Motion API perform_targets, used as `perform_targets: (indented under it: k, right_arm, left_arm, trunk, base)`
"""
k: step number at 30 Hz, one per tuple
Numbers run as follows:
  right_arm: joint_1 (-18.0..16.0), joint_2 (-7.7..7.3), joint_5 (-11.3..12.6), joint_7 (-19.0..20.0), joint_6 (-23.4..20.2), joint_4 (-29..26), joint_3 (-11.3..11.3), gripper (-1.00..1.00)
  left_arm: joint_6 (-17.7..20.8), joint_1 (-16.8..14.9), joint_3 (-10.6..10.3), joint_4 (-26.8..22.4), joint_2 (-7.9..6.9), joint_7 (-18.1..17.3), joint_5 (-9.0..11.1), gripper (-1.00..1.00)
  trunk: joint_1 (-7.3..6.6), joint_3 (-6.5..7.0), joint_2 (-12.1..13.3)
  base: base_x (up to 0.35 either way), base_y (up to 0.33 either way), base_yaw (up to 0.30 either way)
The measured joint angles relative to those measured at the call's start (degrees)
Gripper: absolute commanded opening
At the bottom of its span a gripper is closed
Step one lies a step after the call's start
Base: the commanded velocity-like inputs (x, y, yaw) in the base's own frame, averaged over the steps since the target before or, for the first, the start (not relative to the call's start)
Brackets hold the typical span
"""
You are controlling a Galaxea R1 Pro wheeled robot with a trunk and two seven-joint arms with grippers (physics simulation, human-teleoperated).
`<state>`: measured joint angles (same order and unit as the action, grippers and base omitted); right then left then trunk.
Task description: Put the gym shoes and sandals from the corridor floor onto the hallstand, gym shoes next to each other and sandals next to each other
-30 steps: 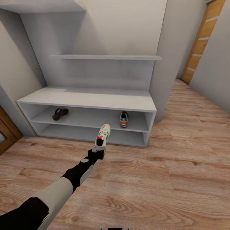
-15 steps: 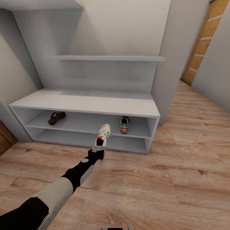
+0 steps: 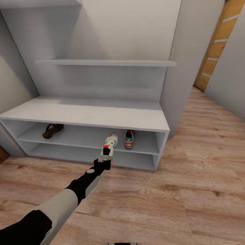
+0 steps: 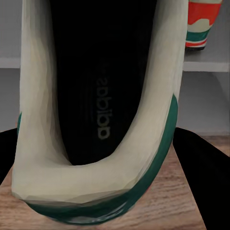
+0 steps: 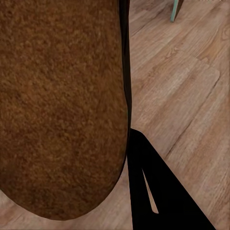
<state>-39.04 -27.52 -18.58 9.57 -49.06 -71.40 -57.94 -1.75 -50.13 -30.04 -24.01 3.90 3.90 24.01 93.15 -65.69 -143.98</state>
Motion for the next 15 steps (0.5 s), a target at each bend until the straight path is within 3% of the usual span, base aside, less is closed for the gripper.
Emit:
perform_targets:
  k: [6,15]
  right_arm:
    - [0.01,-0.01,0.02,0.00,-0.01,0.00,0.00,-1.00]
    - [0.00,-0.02,-0.01,0.01,0.00,0.01,0.00,-1.00]
  left_arm:
    - [0.00,0.00,0.02,0.00,0.00,0.00,0.00,-1.00]
    - [0.02,0.00,0.03,0.01,0.00,0.00,0.01,-1.00]
  trunk:
    - [0.00,0.00,0.00]
    - [-0.01,0.00,0.00]
  base:
    - [0.006,-0.005,-0.037]
    - [0.031,0.000,-0.225]
